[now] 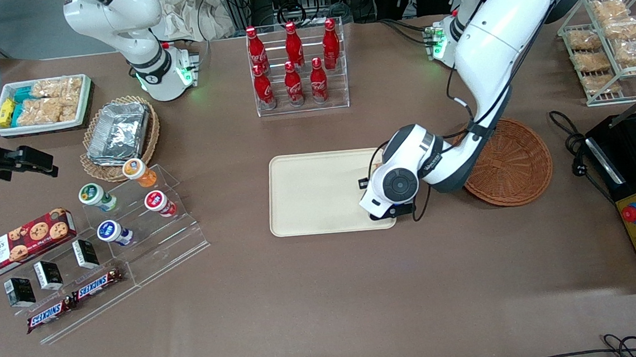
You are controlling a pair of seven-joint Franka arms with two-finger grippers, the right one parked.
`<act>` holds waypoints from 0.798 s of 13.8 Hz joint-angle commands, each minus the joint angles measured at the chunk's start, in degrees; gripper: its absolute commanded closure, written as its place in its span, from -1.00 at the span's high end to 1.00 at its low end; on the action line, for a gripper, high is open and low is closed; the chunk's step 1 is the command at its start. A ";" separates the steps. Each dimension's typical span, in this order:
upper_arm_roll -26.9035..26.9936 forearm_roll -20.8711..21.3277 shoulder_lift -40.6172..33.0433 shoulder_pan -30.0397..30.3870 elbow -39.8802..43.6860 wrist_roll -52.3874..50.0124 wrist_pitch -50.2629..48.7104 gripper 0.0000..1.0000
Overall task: Place sandwich from basket to tray
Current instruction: 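Carry the sandwich over the white tray and lower it onto the tray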
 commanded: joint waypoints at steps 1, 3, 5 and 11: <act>0.14 2.17 0.91 -0.61 1.89 -1.56 -0.30 -0.06; 0.14 2.26 0.91 -0.61 1.89 -1.47 -0.30 0.99; 0.14 2.26 0.12 -0.43 1.98 -3.30 -0.38 1.00; 0.05 1.91 -7.69 1.23 7.16 -4.02 -11.00 1.00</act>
